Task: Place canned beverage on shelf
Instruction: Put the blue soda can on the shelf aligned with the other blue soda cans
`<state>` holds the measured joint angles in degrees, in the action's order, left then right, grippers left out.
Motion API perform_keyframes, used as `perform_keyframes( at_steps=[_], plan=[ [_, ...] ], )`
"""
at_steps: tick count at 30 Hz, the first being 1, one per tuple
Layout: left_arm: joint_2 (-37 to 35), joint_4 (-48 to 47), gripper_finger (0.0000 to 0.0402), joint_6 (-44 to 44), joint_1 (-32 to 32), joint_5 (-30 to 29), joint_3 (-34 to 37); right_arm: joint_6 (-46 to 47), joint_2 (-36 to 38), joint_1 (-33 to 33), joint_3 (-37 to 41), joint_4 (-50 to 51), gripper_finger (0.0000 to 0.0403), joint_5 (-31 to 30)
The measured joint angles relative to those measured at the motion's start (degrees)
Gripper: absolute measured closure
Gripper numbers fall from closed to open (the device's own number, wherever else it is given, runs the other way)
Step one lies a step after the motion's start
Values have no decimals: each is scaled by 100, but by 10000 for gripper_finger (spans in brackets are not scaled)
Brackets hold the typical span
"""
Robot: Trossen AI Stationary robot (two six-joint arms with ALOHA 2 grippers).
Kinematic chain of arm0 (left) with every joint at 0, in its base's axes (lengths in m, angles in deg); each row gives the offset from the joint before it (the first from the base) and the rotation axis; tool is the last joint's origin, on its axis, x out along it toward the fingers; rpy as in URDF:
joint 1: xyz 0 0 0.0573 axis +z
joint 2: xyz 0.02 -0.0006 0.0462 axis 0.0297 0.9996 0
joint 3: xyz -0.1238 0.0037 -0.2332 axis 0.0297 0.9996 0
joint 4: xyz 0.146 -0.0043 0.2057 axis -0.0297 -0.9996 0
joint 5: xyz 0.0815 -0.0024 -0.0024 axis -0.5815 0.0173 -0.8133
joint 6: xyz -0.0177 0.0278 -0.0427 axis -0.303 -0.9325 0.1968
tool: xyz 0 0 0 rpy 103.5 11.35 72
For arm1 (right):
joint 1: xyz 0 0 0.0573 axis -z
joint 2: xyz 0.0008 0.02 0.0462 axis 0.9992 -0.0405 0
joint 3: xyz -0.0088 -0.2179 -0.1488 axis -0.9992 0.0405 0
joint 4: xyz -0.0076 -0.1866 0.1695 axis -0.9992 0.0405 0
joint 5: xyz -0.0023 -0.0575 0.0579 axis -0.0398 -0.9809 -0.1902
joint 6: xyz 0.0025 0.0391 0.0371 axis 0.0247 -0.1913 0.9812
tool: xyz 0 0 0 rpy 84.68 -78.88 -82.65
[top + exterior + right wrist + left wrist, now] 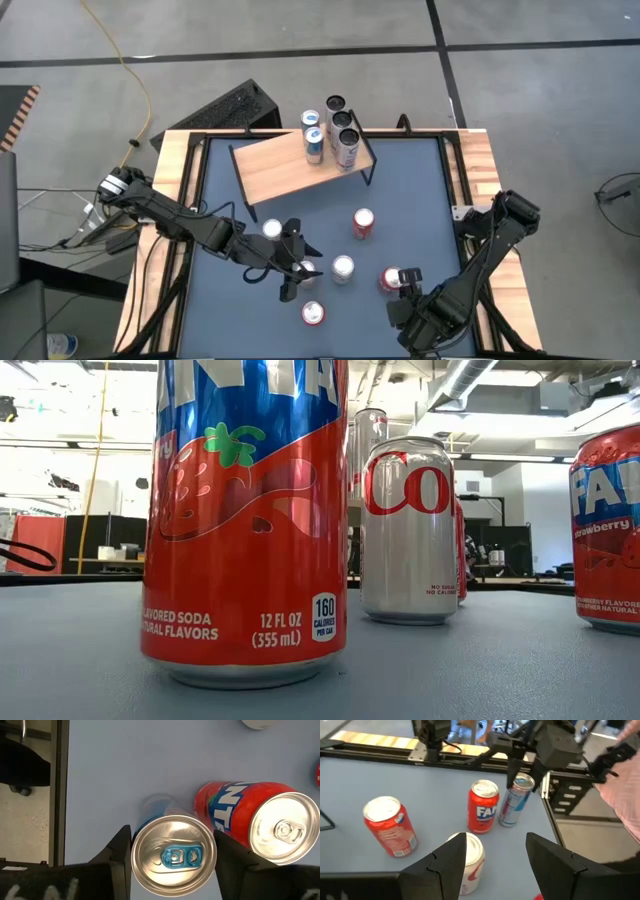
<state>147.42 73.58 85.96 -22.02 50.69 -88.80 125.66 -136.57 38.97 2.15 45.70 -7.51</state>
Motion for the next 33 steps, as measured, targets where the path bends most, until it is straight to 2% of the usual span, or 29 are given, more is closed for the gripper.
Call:
perform_keyframes(
  at_steps=[10,16,20,26,33],
  plan=[
    [-1,18,202,-381,16,77,0,-343,167,24,-503,168,226,-167],
    [-1,174,165,-671,68,75,0,-671,739,129,-818,285,226,-793],
    [-1,590,141,-733,220,180,0,-928,1061,362,-997,491,226,-982],
    [79,1195,132,-610,674,1569,0,-1802,1141,741,-1326,686,226,-999],
    [327,1307,132,-620,1039,1718,13,-2583,1102,1059,-1662,754,223,-1029]
  ],
)
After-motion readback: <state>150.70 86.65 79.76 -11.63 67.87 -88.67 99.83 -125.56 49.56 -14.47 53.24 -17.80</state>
